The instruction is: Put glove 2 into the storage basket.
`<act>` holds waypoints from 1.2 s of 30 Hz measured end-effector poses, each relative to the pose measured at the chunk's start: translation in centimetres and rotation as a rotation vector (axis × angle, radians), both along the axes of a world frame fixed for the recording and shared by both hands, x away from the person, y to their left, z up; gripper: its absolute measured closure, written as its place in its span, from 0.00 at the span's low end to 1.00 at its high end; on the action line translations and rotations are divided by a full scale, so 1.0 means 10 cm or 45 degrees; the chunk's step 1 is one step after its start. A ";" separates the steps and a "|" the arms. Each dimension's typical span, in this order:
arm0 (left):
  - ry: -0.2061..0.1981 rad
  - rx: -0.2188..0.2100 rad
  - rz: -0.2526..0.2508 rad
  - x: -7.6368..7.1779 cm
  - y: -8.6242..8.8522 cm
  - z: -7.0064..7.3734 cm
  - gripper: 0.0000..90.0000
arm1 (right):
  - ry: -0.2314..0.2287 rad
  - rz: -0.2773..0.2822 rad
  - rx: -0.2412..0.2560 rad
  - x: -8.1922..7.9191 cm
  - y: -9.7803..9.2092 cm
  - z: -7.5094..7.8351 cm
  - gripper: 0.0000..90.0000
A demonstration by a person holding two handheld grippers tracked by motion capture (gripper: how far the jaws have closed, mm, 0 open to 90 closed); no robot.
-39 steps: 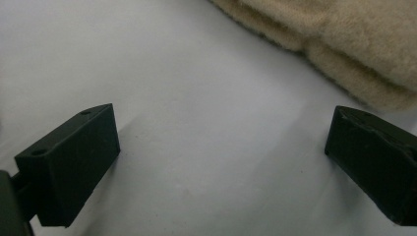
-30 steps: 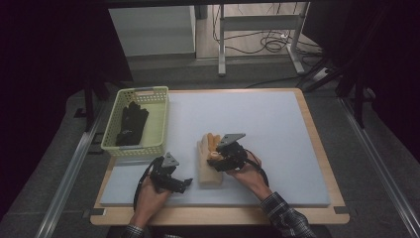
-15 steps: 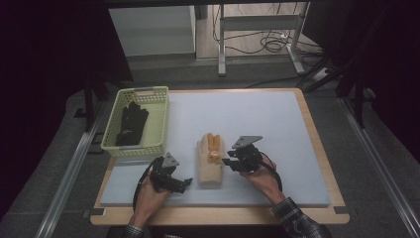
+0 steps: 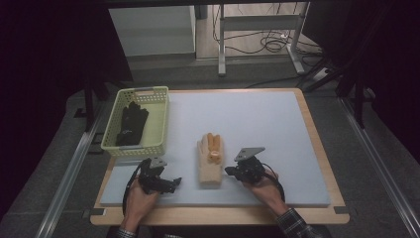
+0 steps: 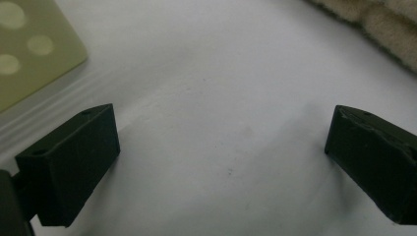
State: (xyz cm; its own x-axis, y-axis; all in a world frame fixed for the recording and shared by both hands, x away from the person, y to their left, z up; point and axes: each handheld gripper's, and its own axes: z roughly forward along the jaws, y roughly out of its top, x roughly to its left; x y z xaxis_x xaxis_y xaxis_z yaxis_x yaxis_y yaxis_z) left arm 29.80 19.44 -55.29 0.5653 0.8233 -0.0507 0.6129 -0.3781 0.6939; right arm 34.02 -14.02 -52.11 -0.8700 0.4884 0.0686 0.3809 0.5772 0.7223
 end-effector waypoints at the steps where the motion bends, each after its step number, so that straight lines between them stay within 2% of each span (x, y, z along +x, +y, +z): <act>1: 0.001 0.002 0.001 0.00 -0.01 0.00 0.00 | -0.001 0.008 0.001 -0.01 0.00 -0.01 0.98; 9: 0.000 -0.003 -0.002 0.00 0.00 -0.01 0.00 | 0.013 0.055 -0.010 -0.07 0.09 -0.09 0.98; 24: 0.000 0.003 -0.010 0.00 0.01 0.00 0.01 | 0.010 0.125 -0.005 -0.06 0.43 -0.13 0.98; 36: -0.003 0.008 -0.053 -0.05 0.12 0.00 0.03 | 0.003 0.129 0.018 0.01 0.64 -0.16 0.98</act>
State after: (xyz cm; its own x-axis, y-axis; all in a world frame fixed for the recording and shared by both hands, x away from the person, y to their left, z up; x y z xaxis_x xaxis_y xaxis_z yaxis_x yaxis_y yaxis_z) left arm 29.35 20.66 -55.29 0.5991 0.7995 -0.0442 0.5952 -0.4077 0.6925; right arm 34.08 -7.58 -53.74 -0.9147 0.3968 0.0770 0.3229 0.6028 0.7296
